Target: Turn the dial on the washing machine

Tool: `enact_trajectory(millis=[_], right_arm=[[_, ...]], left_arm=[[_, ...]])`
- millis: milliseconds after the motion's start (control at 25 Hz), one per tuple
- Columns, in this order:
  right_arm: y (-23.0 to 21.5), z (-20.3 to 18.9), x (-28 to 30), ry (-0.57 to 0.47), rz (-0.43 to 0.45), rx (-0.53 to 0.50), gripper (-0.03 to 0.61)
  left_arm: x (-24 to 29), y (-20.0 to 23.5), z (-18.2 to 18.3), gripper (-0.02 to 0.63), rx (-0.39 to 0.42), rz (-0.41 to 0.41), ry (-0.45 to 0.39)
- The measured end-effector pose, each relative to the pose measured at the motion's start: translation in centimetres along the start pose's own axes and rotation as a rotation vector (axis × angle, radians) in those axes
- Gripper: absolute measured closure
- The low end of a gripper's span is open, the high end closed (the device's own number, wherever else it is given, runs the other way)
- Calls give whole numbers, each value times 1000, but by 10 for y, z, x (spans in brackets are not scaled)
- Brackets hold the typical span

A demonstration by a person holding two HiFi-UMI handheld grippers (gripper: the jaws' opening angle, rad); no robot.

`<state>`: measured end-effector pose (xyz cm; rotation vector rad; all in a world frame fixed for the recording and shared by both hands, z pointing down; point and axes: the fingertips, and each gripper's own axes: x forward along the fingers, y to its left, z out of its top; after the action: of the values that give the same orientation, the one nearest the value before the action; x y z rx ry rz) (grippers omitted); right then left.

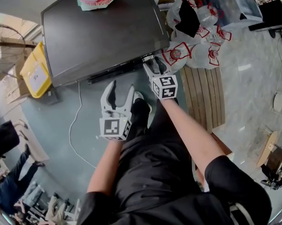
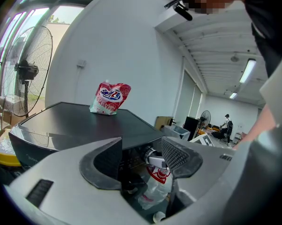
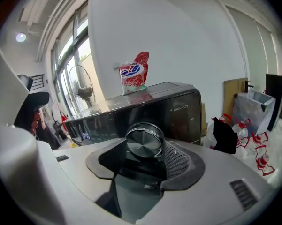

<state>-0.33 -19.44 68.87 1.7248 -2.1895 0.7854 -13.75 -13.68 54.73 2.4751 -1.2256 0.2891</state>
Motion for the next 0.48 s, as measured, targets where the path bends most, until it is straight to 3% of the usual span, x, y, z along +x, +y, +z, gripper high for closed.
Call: enact_trajectory(millis=[480], right_arm=[[-2,-1,0,-27,63,148,345]], left_arm=[[1,3,-1,373,-1,-1,7]])
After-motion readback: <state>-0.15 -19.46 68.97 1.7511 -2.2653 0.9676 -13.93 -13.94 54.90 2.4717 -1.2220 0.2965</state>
